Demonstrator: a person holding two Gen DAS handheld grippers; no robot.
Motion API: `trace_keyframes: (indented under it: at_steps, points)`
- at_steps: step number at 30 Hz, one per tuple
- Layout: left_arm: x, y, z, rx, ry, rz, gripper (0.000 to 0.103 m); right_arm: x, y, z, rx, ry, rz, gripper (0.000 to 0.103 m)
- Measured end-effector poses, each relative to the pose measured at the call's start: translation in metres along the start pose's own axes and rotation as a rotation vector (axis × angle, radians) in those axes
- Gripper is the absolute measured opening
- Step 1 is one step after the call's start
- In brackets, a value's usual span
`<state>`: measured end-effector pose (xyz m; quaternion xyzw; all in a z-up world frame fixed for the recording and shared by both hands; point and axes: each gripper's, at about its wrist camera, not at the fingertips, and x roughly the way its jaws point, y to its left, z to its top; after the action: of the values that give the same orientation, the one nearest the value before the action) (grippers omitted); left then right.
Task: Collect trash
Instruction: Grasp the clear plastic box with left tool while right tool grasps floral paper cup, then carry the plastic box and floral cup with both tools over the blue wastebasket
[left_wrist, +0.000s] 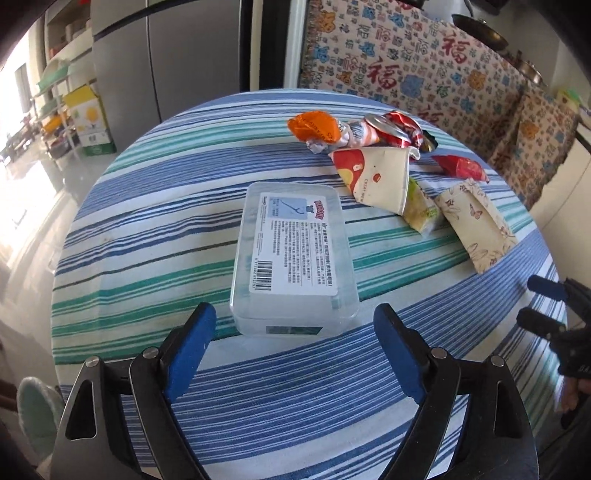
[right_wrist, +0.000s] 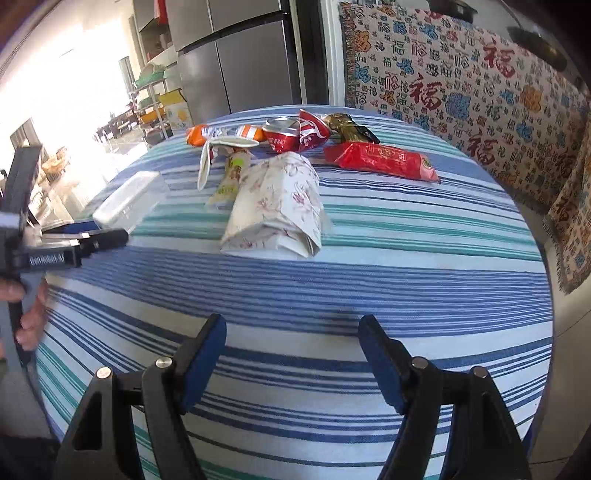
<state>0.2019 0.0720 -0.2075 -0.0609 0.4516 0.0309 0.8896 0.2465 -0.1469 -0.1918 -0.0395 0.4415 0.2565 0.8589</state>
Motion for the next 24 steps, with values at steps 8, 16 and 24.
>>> trace_keyframes:
  at_steps: [8,16,24]
  points:
    - [0.003,0.008,0.013,-0.014,0.037,0.014,0.088,0.047,0.014,0.072,0.016,0.149,-0.013,0.087]
    - [0.007,0.004,0.021,0.040,0.072,0.005,0.062,0.071,0.005,0.076,0.025,0.308,0.002,0.064]
    - [-0.012,0.000,0.012,0.009,0.030,-0.043,0.062,0.023,-0.001,0.059,0.000,0.212,-0.041,0.062]
